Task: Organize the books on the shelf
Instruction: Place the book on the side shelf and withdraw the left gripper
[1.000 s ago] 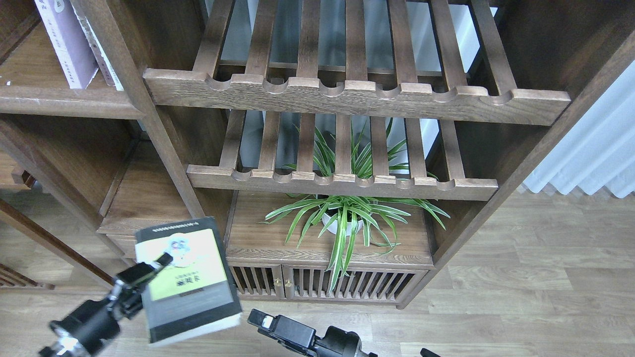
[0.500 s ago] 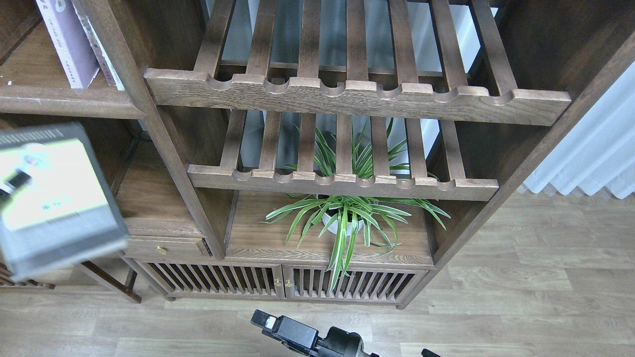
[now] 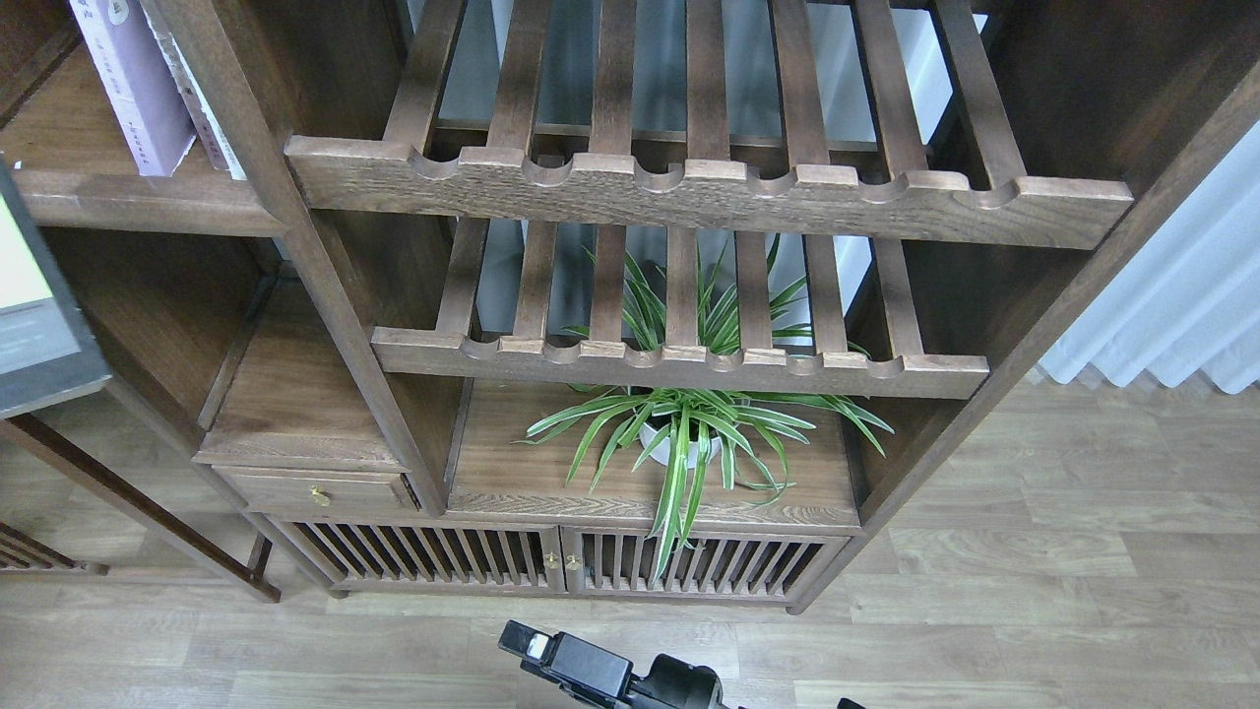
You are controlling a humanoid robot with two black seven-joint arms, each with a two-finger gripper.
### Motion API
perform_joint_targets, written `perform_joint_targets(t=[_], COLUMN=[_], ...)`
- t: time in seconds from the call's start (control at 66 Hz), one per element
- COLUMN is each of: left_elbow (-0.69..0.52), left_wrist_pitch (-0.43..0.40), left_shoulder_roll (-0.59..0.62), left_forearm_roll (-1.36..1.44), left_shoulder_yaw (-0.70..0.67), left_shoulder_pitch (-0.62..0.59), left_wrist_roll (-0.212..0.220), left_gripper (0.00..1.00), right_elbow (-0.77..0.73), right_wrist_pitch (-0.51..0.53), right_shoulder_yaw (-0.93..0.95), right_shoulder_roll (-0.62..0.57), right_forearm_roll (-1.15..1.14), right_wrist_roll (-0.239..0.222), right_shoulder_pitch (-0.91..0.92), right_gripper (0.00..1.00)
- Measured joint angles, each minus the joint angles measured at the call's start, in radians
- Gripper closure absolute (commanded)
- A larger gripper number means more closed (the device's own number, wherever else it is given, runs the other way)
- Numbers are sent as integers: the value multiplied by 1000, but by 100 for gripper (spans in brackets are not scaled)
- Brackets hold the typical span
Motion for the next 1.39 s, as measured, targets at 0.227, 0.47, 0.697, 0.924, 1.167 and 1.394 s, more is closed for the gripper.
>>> perform_joint_targets(t=[0.227, 0.47, 0.697, 0.924, 1.167, 1.394], left_elbow=[23, 75, 174, 315, 440, 499], left_wrist_pitch=[0, 0, 0, 0, 0, 0], left_shoulder_roll=[0, 2, -1, -8, -30, -65], left_forearm_roll=[154, 367, 511, 578, 583, 583], left_shoulder_yaw=[-12, 55, 194, 386, 640, 768], left_shoulder_pitch=[-152, -410, -680, -943, -1210, -1339], left_wrist_roll=[0, 2, 9, 11, 21, 22], left_gripper=[91, 90, 90, 90, 89, 89], right_elbow=[1, 3, 6, 6, 6, 6], right_wrist_pitch=[0, 0, 0, 0, 0, 0], right_shoulder_yaw=[0, 1, 1, 1, 3, 4], right_shoulder_roll=[0, 0, 0, 0, 0, 0], right_forearm_roll=[-4, -23, -26, -26, -26, -25], right_wrist_roll=[0, 0, 0, 0, 0, 0], right_shoulder_pitch=[-5, -30, -31, -33, -34, -34], right_gripper=[0, 0, 0, 0, 0, 0])
